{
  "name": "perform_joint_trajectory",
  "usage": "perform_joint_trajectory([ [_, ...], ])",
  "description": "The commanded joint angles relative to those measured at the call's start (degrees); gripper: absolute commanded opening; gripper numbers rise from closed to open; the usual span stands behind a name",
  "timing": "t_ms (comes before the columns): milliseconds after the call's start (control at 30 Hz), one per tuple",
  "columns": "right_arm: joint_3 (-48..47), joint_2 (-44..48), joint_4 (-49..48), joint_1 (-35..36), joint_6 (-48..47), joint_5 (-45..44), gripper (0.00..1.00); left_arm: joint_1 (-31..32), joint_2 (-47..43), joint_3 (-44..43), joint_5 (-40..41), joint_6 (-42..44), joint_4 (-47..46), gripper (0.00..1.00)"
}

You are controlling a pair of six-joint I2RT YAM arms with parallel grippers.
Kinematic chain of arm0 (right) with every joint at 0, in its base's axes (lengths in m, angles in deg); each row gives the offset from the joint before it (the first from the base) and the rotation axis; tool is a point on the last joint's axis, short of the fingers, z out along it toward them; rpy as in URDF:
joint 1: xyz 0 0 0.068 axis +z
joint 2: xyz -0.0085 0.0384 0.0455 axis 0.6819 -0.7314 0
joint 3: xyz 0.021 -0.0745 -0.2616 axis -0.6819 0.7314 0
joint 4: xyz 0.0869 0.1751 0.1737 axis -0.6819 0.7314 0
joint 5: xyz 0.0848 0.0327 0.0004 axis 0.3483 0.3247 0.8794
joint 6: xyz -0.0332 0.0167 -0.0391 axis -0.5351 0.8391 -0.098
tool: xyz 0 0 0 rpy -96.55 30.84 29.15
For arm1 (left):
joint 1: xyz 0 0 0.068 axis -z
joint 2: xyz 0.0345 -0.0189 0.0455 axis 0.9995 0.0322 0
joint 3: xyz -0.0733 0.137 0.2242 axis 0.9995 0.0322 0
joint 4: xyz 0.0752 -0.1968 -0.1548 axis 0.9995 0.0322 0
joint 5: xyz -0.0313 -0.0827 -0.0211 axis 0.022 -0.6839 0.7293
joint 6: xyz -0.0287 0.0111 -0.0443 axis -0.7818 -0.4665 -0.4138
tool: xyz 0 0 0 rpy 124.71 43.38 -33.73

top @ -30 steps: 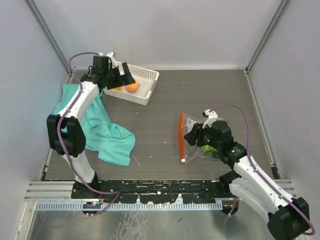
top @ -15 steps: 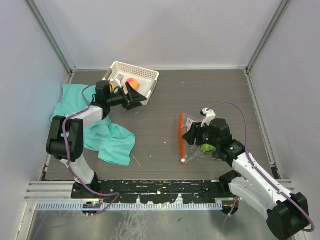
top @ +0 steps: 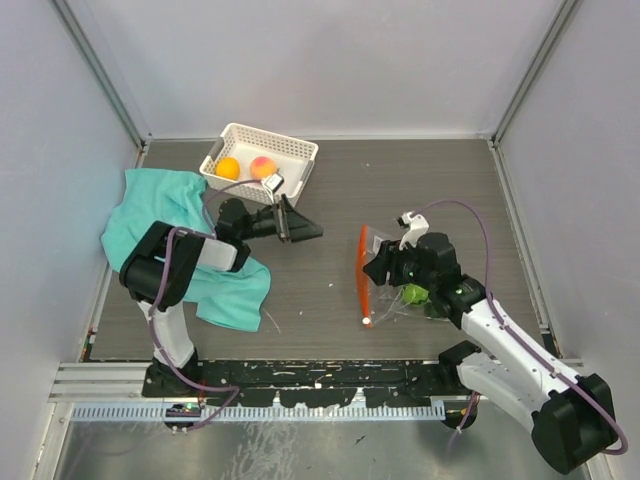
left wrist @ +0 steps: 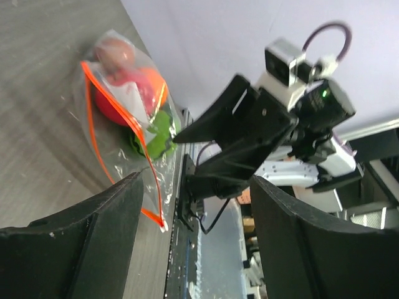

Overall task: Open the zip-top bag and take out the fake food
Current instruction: Pick up the fake fruit from the zipper food storage bag.

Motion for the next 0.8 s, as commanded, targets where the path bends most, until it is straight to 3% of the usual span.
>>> perform_joint_trajectory([
  [0, -4.9, -1.0, -1.0, 1.0, -1.4, -6.6, 0.59, 4.1, -1.2, 3.4, 3.9, 6.8, -12.0, 0.70],
  [133, -6.0, -1.8, -0.2, 2.5, -1.1, -10.6, 0.59, 7.5, -3.4, 8.2, 8.9, 16.2, -12.0, 0.69],
  [533, -11.9, -9.6, 3.1, 10.9, 5.2, -22.0, 0.60, 19.6, -12.4, 21.8, 23.9, 55.6, -10.8, 0.70],
  [767, -18.4, -18.1, 11.9, 16.9, 11.4, -35.3, 0.61, 26.5, -17.5, 25.1, 32.1, 72.7, -4.1, 0.72],
])
